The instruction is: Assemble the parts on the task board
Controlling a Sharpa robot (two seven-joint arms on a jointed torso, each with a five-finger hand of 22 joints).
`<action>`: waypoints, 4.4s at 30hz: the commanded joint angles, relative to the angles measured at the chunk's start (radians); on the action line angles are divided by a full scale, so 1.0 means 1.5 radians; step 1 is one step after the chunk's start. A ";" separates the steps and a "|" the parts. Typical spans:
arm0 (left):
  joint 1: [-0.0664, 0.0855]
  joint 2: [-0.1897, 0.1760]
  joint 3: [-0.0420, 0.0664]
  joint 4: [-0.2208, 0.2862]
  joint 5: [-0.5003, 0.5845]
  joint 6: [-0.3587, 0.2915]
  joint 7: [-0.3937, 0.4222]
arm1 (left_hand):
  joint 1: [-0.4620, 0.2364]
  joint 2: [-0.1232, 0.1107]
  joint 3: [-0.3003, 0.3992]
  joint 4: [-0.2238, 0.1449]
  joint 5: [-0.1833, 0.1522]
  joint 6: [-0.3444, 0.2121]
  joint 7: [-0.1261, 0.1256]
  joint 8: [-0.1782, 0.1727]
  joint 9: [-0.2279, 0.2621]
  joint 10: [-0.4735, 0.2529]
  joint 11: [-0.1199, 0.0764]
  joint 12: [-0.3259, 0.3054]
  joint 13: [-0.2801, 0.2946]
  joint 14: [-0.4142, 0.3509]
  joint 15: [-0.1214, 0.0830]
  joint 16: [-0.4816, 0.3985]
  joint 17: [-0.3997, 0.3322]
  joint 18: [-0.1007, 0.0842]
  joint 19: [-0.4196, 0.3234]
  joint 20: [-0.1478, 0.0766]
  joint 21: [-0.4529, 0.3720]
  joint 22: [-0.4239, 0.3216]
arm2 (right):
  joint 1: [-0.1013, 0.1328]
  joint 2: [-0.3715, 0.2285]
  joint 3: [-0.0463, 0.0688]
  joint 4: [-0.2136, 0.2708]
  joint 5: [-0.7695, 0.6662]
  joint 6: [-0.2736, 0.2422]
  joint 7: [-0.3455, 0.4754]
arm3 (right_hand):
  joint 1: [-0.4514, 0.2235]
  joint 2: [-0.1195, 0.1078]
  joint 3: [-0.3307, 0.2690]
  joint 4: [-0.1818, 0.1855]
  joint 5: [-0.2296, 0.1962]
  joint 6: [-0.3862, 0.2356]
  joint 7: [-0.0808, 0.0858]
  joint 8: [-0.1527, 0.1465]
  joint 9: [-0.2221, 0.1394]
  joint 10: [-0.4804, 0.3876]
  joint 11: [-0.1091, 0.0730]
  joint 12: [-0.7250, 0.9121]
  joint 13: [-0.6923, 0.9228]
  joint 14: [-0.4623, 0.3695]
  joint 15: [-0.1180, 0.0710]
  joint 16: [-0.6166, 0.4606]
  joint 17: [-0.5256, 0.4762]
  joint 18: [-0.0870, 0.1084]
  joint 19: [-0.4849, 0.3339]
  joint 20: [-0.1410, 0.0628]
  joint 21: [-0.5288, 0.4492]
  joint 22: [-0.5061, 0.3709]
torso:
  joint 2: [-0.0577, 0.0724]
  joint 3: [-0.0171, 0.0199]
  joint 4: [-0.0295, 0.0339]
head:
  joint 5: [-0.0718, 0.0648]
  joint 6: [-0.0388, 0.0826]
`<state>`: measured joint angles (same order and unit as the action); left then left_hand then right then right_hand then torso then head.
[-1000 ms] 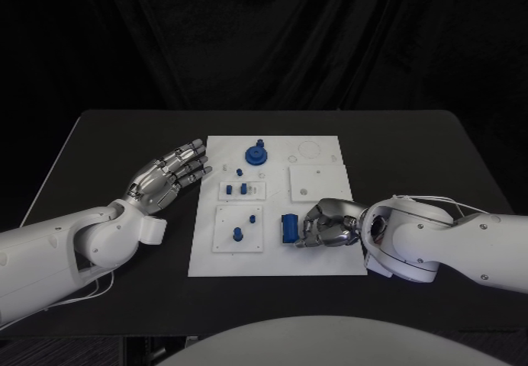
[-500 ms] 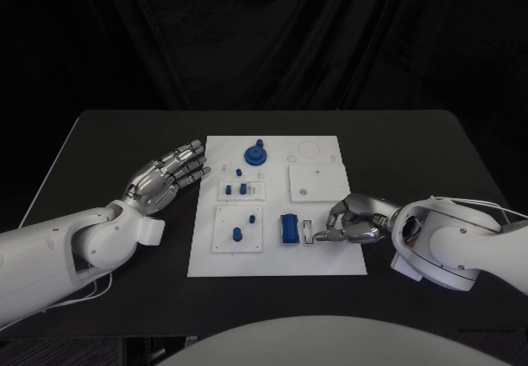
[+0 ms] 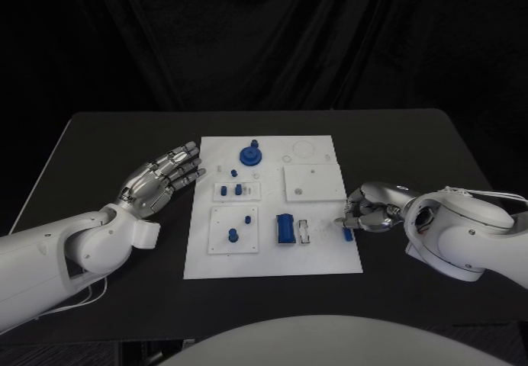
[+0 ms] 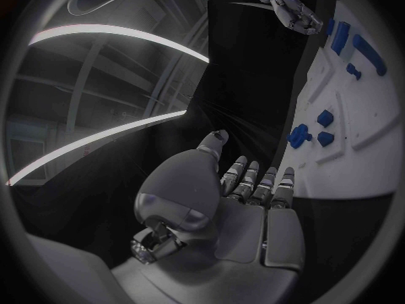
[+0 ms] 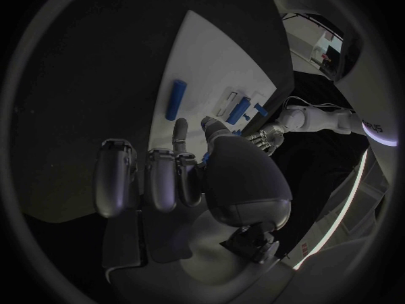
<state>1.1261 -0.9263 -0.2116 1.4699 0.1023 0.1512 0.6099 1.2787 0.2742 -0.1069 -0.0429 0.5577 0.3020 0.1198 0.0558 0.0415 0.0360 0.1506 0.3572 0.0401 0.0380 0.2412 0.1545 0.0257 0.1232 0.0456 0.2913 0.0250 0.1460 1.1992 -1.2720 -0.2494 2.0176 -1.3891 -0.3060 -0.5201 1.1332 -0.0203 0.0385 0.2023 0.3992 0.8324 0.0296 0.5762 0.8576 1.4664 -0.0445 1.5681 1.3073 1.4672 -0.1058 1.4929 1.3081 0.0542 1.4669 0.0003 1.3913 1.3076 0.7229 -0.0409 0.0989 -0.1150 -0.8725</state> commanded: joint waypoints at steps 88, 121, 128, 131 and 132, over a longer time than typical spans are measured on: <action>-0.002 0.007 0.000 -0.008 0.000 0.013 -0.007 | -0.008 0.002 0.007 -0.004 0.005 0.006 0.007 0.004 0.001 0.003 -0.006 0.008 0.001 -0.001 0.003 0.005 0.000 -0.006 0.004 -0.001 0.003 -0.002 | -0.051 0.052 0.000 -0.021 -0.142 0.058 -0.113 | 0.105 -0.034 0.098 -0.048 0.115 0.070 0.003 -0.109 -0.111 0.070 0.006 0.002 0.176 0.042 0.005 -0.007 0.016 -0.006 0.025 0.009 -0.004 0.135 | 0.001 0.0020 0.0000 | 0.005 0.000; -0.003 0.009 0.000 -0.009 0.000 0.017 -0.013 | -0.009 0.003 0.009 -0.004 0.005 0.009 0.012 0.006 0.001 0.004 -0.007 0.011 0.001 -0.002 0.002 0.005 0.000 -0.006 0.004 -0.001 0.003 -0.002 | -0.050 0.068 0.001 0.005 0.230 -0.142 0.020 | 0.023 -0.060 0.224 -0.086 0.113 0.080 -0.003 -0.085 -0.084 0.070 -0.001 0.002 0.176 0.044 -0.001 -0.002 0.026 -0.009 0.032 0.002 0.013 0.140 | 0.001 0.0013 0.0006 | 0.008 0.000; -0.003 0.008 0.000 -0.009 0.000 0.016 -0.014 | -0.010 0.002 0.009 -0.005 0.005 0.012 0.014 0.006 0.001 0.004 -0.008 0.011 0.001 -0.002 0.001 0.004 0.000 -0.005 0.004 -0.002 0.003 -0.003 | -0.050 0.082 0.001 -0.004 0.255 -0.146 0.034 | 0.017 -0.057 0.223 -0.084 0.115 0.078 -0.003 -0.085 -0.082 0.070 0.000 0.002 0.176 0.045 -0.001 -0.001 0.026 -0.009 0.032 0.002 0.012 0.140 | 0.001 0.0012 0.0010 | 0.008 0.000; -0.003 0.008 0.000 -0.009 0.000 0.016 -0.014 | -0.010 0.002 0.009 -0.005 0.005 0.012 0.014 0.006 0.001 0.004 -0.008 0.011 0.001 -0.002 0.001 0.004 0.000 -0.005 0.004 -0.002 0.003 -0.003 | -0.050 0.088 0.002 -0.007 0.260 -0.149 0.038 | 0.011 -0.055 0.222 -0.082 0.114 0.077 -0.002 -0.084 -0.081 0.070 0.000 0.002 0.176 0.044 0.000 -0.001 0.025 -0.009 0.033 0.002 0.013 0.140 | 0.001 0.0009 0.0015 | 0.006 0.000; -0.003 0.008 0.000 -0.009 0.000 0.016 -0.014 | -0.010 0.002 0.009 -0.005 0.005 0.012 0.014 0.006 0.001 0.004 -0.008 0.011 0.001 -0.002 0.001 0.004 0.000 -0.005 0.004 -0.002 0.003 -0.003 | -0.050 0.090 0.002 -0.008 0.262 -0.150 0.039 | 0.009 -0.054 0.222 -0.082 0.114 0.076 -0.002 -0.084 -0.080 0.070 0.000 0.002 0.176 0.044 0.000 -0.002 0.025 -0.009 0.032 0.002 0.013 0.140 | 0.001 0.0009 0.0017 | 0.006 0.000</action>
<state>1.1237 -0.9147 -0.2116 1.4552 0.1033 0.1606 0.5809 1.2746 0.2783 -0.0988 -0.0510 0.5616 0.3199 0.1378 0.0590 0.0418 0.0432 0.1433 0.3707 0.0407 0.0379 0.2411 0.1583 0.0251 0.1233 0.0457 0.2913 0.0250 0.1431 1.1253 -1.1390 -0.2475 2.0064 -1.0349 -0.5005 -0.4875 1.1563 -0.0989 0.3400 0.1046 0.5655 0.9484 0.0307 0.4437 0.7366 1.4664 -0.0378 1.5681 1.3073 1.4683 -0.0996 1.4871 1.3074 0.0544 1.4635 0.0109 1.4057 1.3076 0.7247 -0.0391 0.1008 -0.1032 -0.8725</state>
